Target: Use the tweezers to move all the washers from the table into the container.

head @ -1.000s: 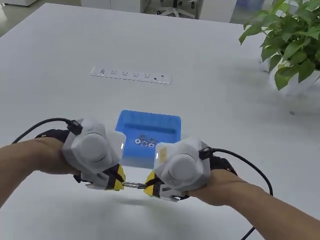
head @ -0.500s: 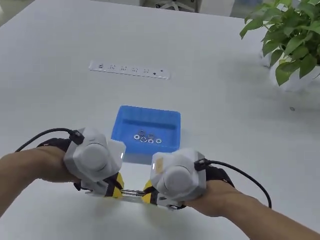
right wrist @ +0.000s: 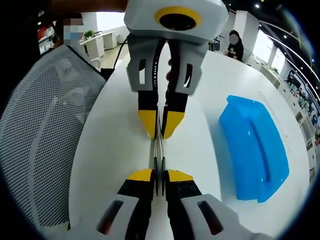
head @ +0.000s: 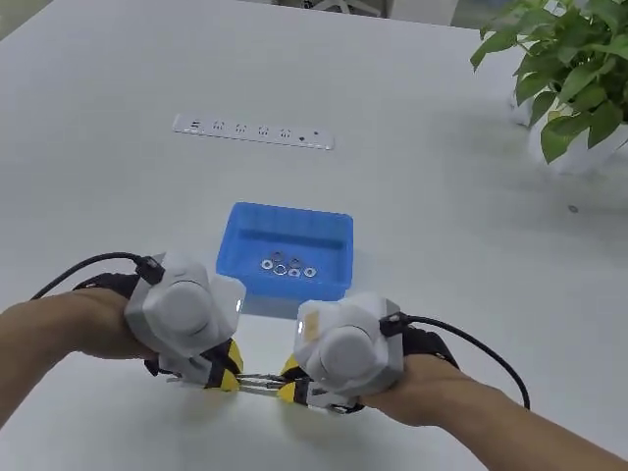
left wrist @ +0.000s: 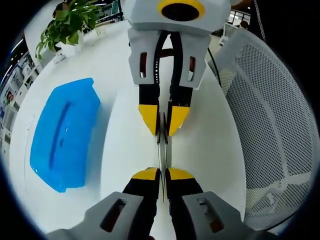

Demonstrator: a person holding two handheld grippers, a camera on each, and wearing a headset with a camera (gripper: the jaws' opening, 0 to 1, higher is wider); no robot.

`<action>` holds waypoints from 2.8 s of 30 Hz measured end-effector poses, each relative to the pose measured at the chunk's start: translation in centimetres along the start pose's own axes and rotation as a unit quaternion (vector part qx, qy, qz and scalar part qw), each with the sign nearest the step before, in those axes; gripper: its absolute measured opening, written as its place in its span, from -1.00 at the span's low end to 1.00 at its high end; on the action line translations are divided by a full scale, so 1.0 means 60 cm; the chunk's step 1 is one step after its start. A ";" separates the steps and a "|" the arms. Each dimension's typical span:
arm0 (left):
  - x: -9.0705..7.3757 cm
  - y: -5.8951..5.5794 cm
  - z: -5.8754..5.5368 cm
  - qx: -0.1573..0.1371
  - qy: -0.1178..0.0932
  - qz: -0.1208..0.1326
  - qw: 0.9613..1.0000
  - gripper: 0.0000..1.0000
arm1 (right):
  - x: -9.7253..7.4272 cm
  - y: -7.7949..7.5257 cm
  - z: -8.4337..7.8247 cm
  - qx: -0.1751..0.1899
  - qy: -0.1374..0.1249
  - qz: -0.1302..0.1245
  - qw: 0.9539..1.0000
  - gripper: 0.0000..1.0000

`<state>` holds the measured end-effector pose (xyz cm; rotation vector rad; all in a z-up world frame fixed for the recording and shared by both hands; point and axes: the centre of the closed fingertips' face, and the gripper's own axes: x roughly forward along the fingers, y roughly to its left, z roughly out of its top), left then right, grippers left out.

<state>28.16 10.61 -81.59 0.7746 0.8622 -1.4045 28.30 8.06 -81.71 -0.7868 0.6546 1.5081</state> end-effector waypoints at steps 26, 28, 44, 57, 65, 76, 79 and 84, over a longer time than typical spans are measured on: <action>-0.002 -0.002 -0.002 -0.005 0.002 -0.003 1.000 -0.78 | -0.002 0.002 -0.001 0.013 -0.001 0.003 1.000 -0.67; -0.003 -0.002 -0.003 -0.006 0.004 -0.001 1.000 -0.77 | -0.003 0.001 -0.003 0.016 0.000 0.001 1.000 -0.65; -0.053 0.012 0.008 -0.040 -0.039 0.029 0.998 -0.58 | -0.056 -0.036 -0.003 0.051 -0.023 -0.042 0.998 -0.40; -0.129 0.035 0.025 -0.110 -0.122 0.087 0.983 -0.02 | -0.147 -0.088 -0.006 0.120 -0.083 -0.108 0.983 0.10; -0.171 0.033 0.029 -0.140 -0.160 0.121 0.970 0.35 | -0.194 -0.088 -0.020 0.156 -0.111 -0.132 0.973 0.43; -0.214 0.037 0.023 -0.177 -0.209 0.179 0.945 0.73 | -0.231 -0.085 -0.034 0.189 -0.150 -0.158 0.958 0.75; -0.222 0.037 0.026 -0.184 -0.221 0.185 0.940 0.83 | -0.238 -0.083 -0.036 0.194 -0.158 -0.160 0.955 0.84; -0.224 0.040 0.026 -0.189 -0.224 0.192 0.936 0.96 | -0.244 -0.083 -0.041 0.197 -0.160 -0.167 0.952 0.97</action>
